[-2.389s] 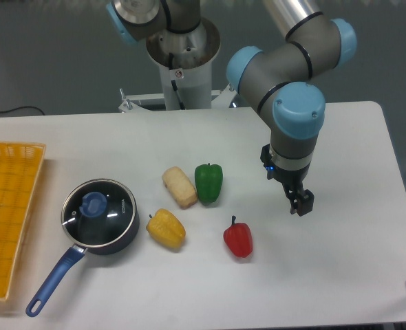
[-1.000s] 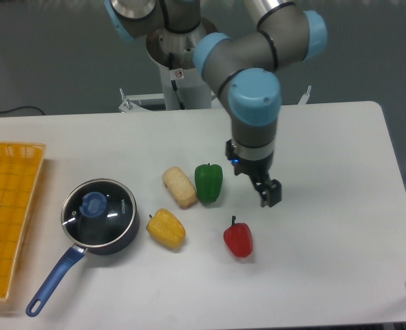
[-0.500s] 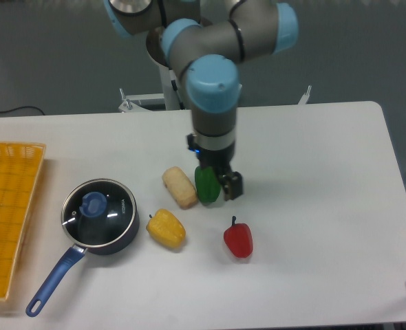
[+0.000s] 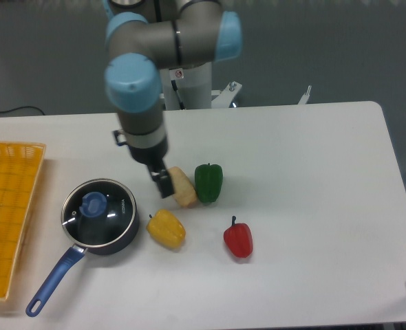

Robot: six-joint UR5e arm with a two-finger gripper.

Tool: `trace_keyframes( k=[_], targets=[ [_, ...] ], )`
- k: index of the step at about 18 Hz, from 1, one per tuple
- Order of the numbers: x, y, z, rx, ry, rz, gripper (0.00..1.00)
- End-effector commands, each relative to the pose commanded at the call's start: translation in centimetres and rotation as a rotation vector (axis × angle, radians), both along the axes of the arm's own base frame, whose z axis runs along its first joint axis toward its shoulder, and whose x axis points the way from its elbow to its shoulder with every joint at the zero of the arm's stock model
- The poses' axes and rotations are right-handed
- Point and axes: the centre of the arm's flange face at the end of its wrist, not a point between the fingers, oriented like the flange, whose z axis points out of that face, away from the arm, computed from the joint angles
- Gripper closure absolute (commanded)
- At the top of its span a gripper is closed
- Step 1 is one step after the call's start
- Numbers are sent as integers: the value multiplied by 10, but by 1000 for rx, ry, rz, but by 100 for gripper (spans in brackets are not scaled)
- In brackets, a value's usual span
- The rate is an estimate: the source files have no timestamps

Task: Open the lid
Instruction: 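Move the gripper across the table toward the blue lid knob of the saucepan, then lower the gripper onto the blue knob of the glass lid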

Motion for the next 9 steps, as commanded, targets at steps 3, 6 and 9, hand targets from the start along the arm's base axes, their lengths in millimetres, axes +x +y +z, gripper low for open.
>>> trace_keyframes(
  k=[3, 6, 9],
  targets=[
    [-2, 7, -9, -6, -7, -5, 0],
    [10, 27, -22, -29, 1, -54, 0],
    [30, 37, -31, -71, 41, -130, 0]
  ],
)
